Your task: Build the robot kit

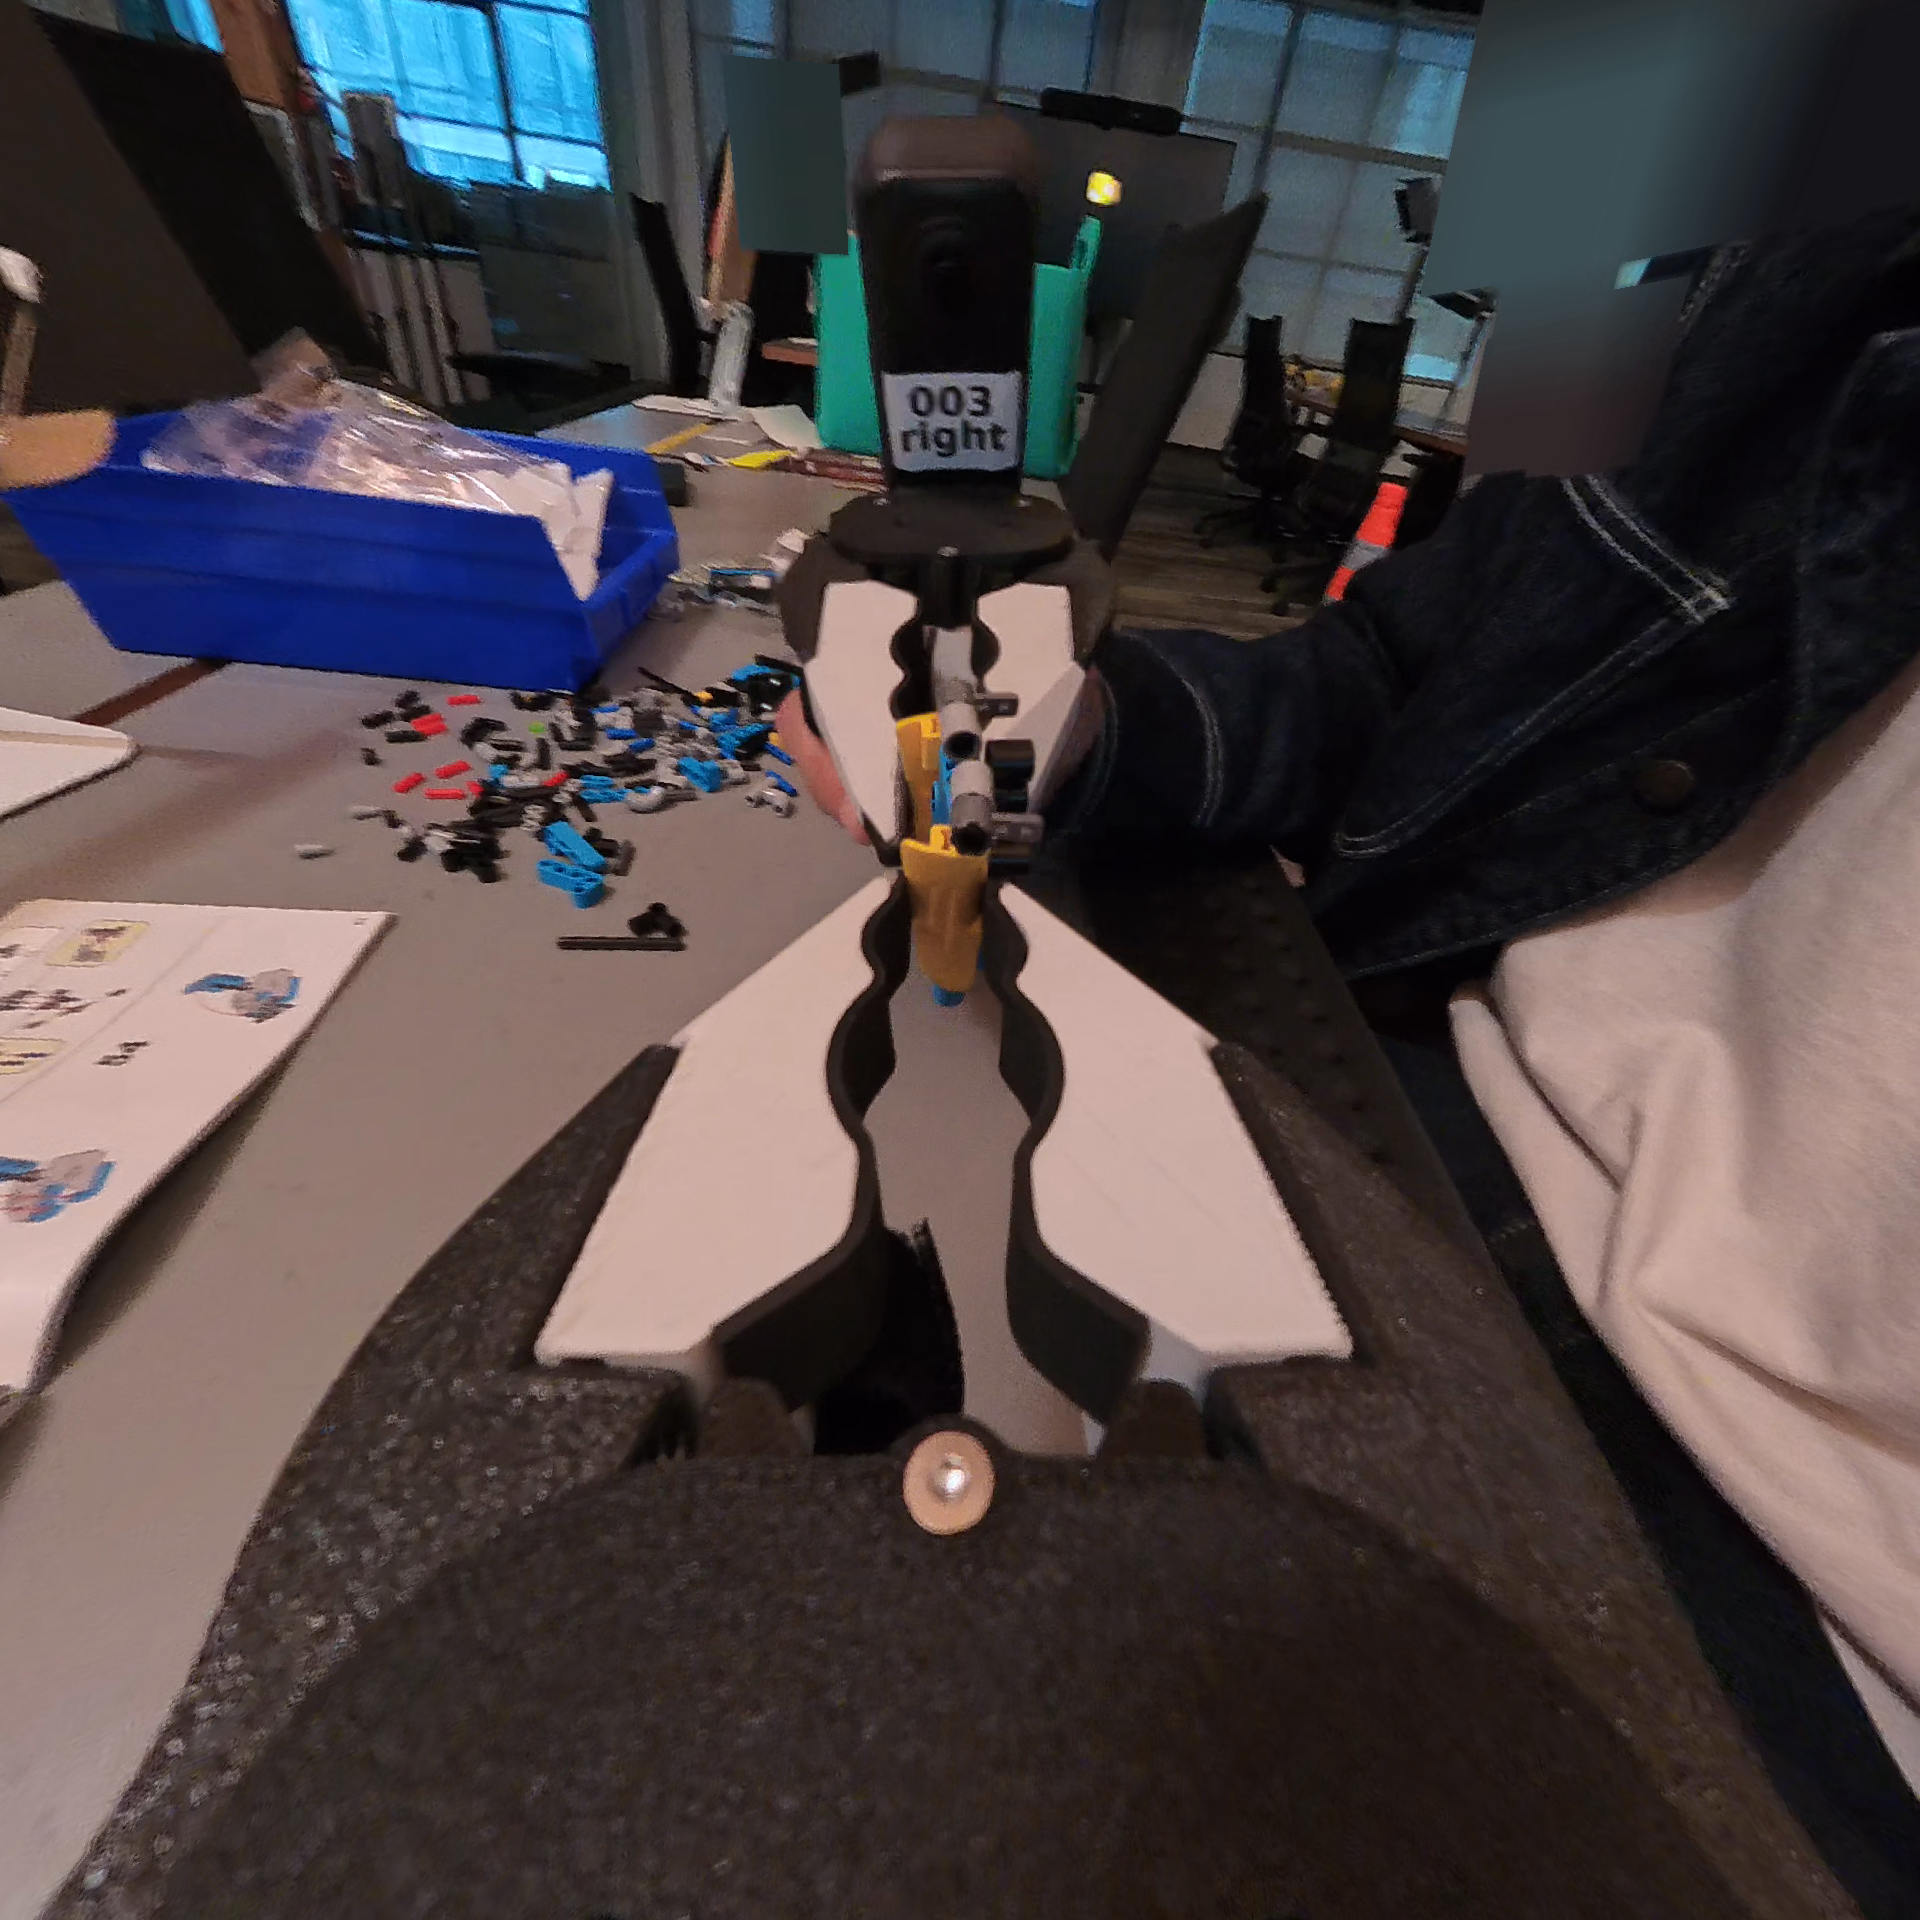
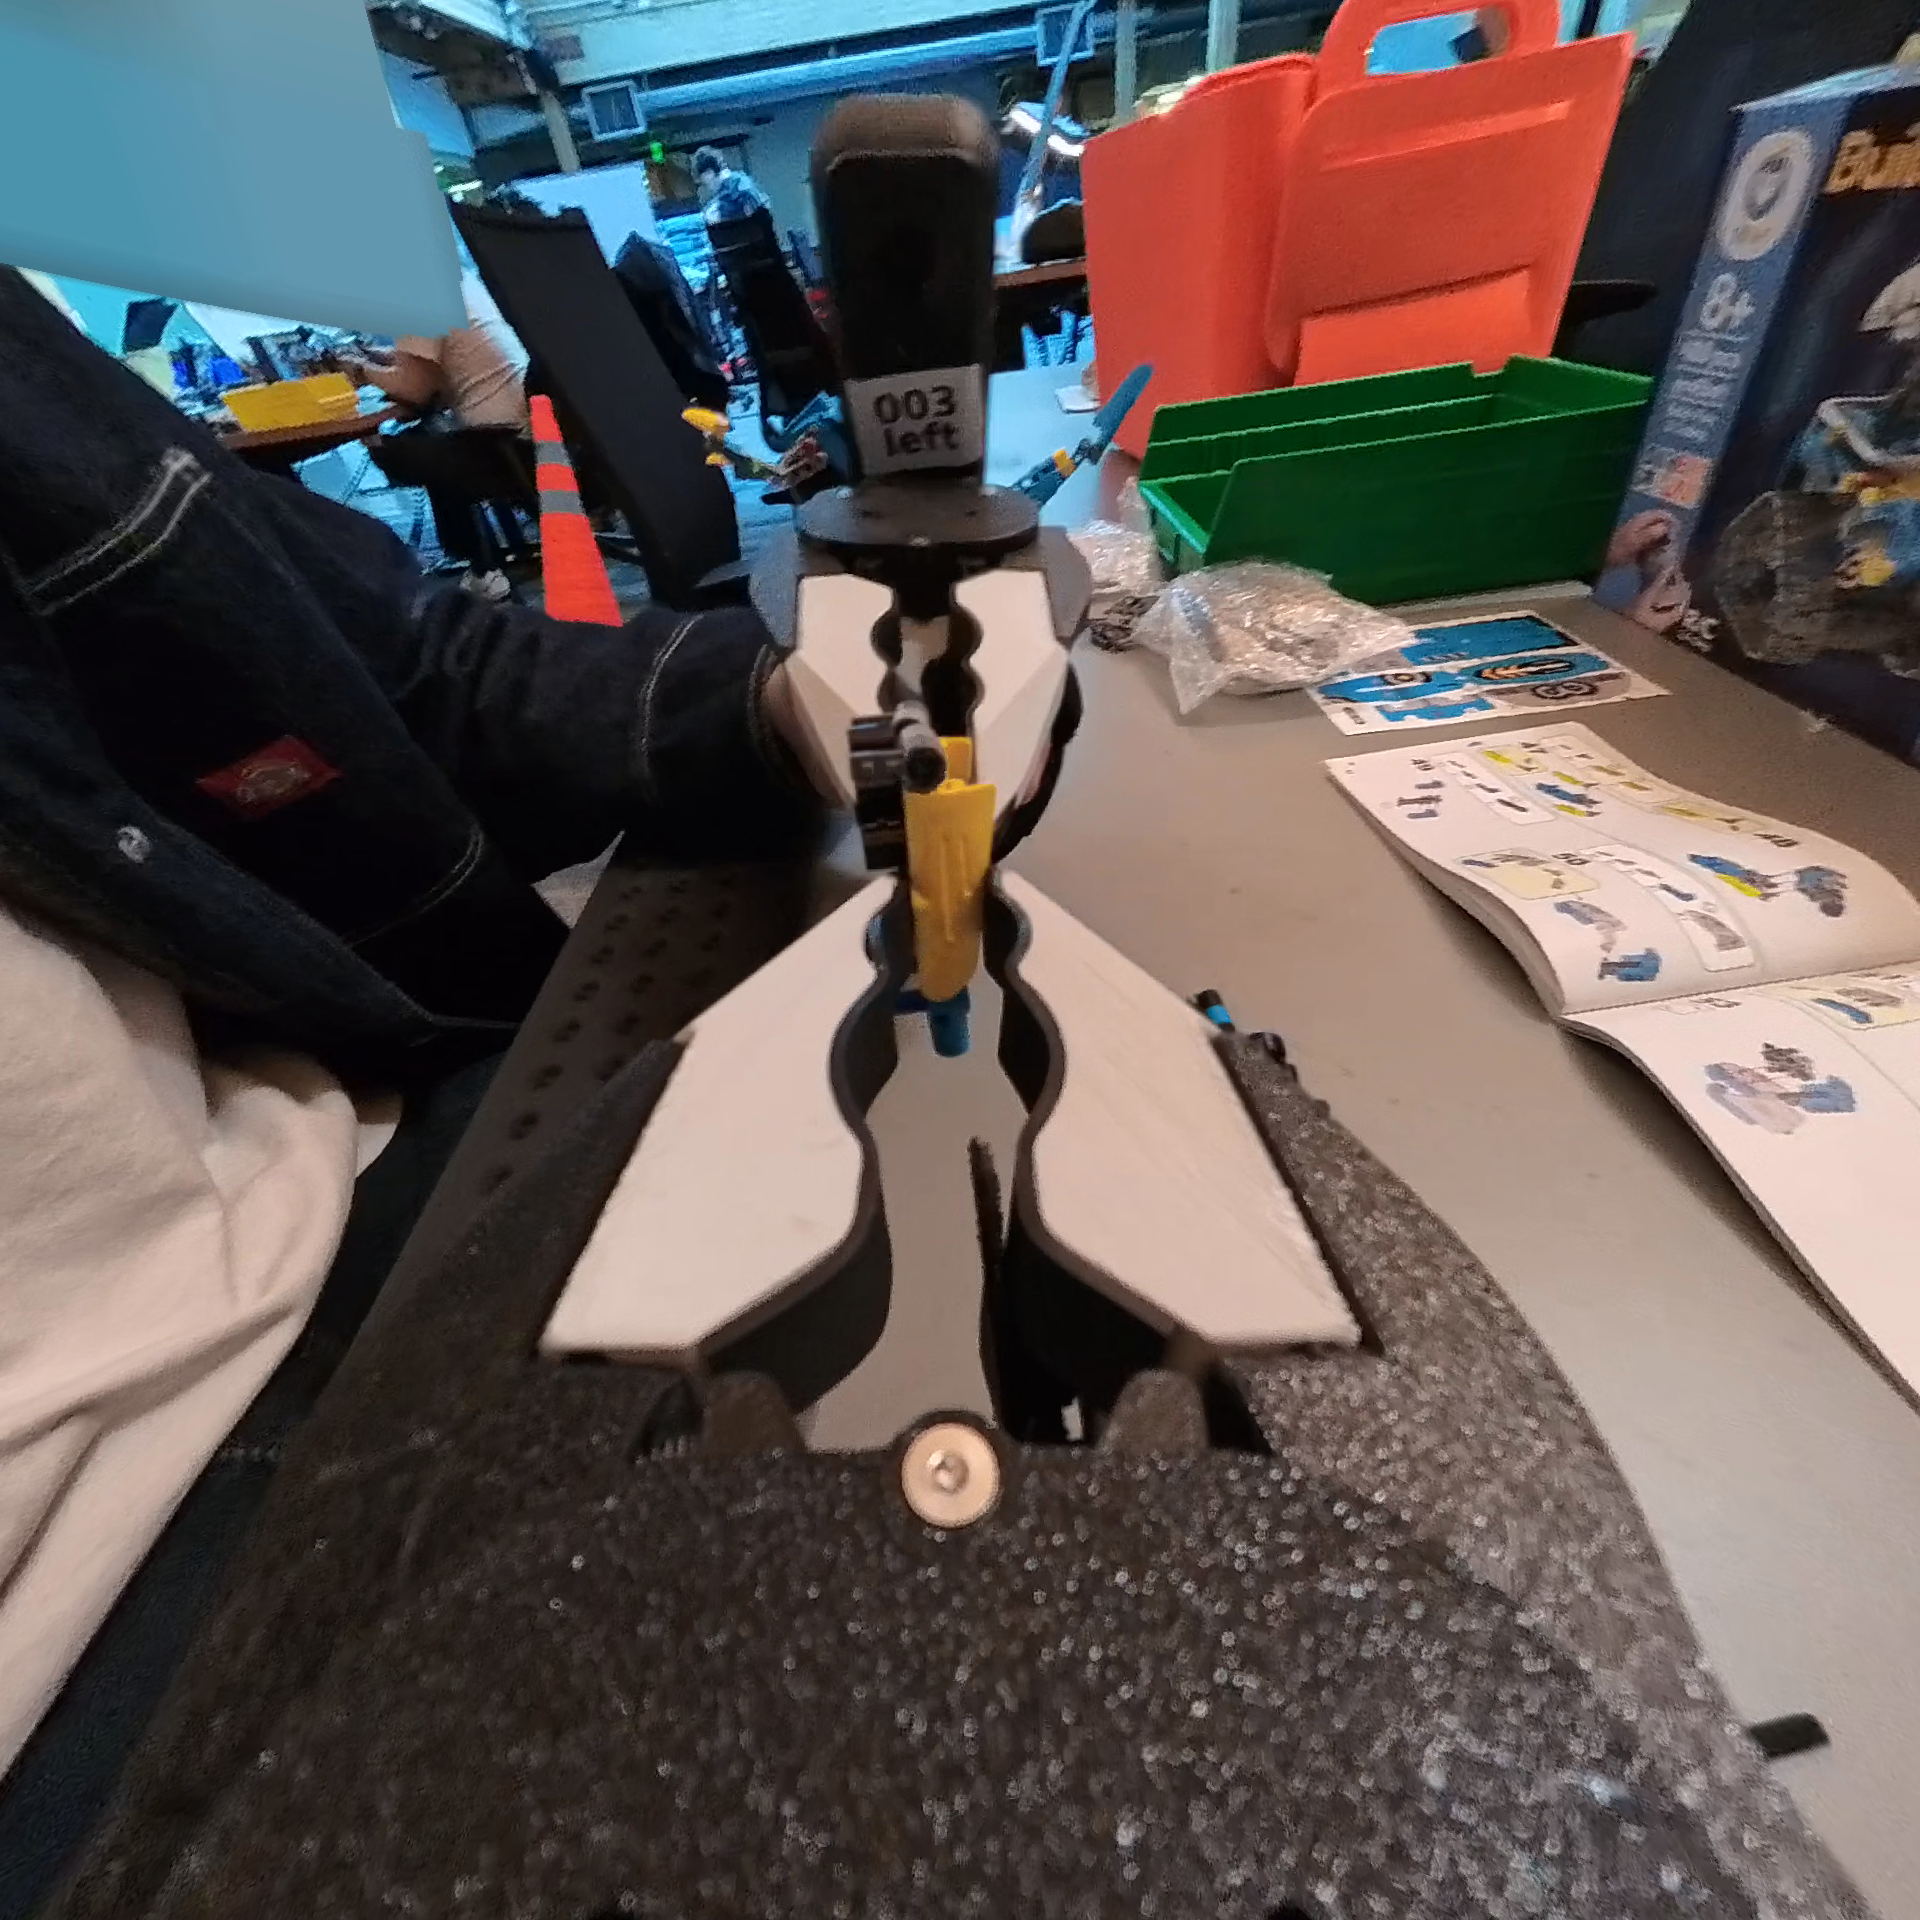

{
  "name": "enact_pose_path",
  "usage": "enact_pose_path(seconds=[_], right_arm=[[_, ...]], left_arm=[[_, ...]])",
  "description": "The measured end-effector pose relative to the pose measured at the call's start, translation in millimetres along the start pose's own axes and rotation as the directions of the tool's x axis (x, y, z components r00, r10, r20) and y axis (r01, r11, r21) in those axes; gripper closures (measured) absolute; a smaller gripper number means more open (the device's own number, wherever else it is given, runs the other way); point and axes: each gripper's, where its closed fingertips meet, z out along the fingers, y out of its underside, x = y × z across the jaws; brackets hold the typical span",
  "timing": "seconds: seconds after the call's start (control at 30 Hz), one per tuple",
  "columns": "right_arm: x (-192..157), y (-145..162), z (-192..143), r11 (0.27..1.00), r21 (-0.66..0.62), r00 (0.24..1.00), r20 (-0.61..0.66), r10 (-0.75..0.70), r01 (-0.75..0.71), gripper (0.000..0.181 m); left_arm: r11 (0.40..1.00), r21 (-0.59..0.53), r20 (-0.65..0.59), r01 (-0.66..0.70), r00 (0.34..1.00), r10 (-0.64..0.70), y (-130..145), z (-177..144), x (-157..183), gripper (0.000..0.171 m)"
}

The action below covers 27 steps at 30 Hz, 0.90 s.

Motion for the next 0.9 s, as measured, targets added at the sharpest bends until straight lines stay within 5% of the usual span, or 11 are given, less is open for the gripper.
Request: enact_pose_path(seconds=[0.2, 0.37, 0.57, 0.9], right_arm=[[12, -2, -1, 1.0, 0.019, 0.997, -0.078, -0.011, 0.012, 0.169], [4, -4, -3, 0.997, 0.042, 0.998, 0.03, 0.063, -0.064, 0.169], [7, -12, -5, 0.992, 0.099, 0.997, 0.014, 0.082, -0.083, 0.169], [10, 1, -5, 0.997, 0.031, 0.998, 0.011, 0.066, -0.066, 0.161]], left_arm=[[1.0, 0.003, 0.099, 0.005, 0.995, -0.006, -1, 1, -13, 0.159], [0.998, 0.027, 0.03, 0.054, 0.998, -0.055, -4, 2, -5, 0.159], [0.995, 0.046, 0.037, 0.088, 0.995, -0.09, -4, 3, -9, 0.147], [0.992, 0.031, 0.029, 0.123, 0.992, -0.124, 0, 2, -11, 0.16]])
